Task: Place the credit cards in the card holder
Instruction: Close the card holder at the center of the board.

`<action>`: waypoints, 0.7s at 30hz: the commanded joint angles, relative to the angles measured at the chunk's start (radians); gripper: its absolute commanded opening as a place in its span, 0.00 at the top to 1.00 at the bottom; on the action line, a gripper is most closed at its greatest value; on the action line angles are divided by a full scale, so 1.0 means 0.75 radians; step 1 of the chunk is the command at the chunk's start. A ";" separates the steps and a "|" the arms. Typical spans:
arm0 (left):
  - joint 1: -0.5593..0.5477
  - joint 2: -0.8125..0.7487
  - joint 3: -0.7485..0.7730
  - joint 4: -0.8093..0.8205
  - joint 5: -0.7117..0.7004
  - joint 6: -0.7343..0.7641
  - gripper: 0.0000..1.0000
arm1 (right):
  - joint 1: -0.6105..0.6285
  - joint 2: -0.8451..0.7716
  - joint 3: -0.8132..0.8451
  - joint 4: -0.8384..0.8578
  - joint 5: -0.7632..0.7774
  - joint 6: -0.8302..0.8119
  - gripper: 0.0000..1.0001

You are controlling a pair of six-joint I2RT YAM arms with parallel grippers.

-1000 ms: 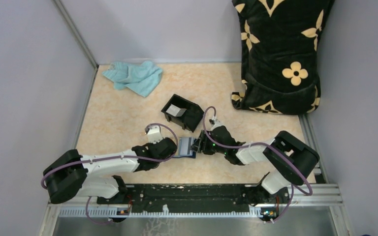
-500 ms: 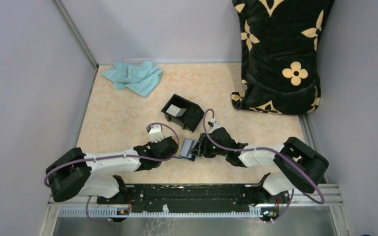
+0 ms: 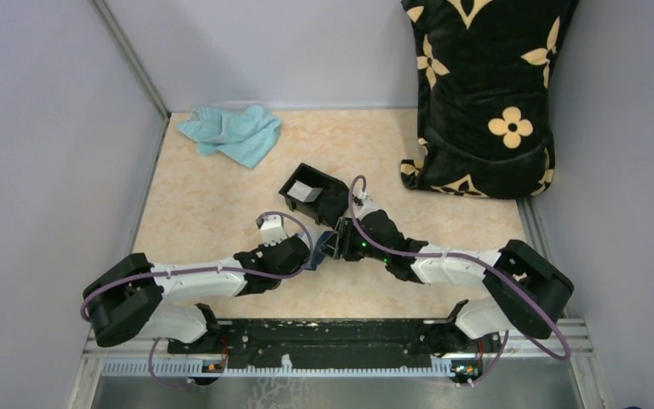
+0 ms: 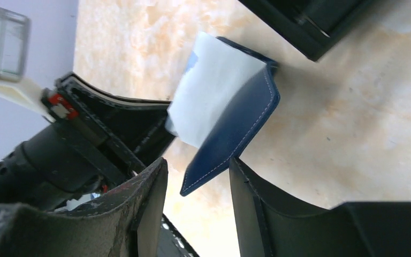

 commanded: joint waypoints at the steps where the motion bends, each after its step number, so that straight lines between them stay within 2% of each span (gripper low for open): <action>1: -0.007 0.087 -0.049 -0.057 0.253 0.010 0.82 | 0.038 0.043 0.089 0.079 -0.016 -0.028 0.53; 9: -0.008 0.090 -0.051 -0.055 0.275 0.005 0.83 | 0.051 0.144 0.149 0.109 -0.043 -0.038 0.53; 21: -0.008 -0.064 -0.126 -0.098 0.289 -0.048 0.84 | 0.102 0.307 0.249 0.164 -0.070 -0.036 0.53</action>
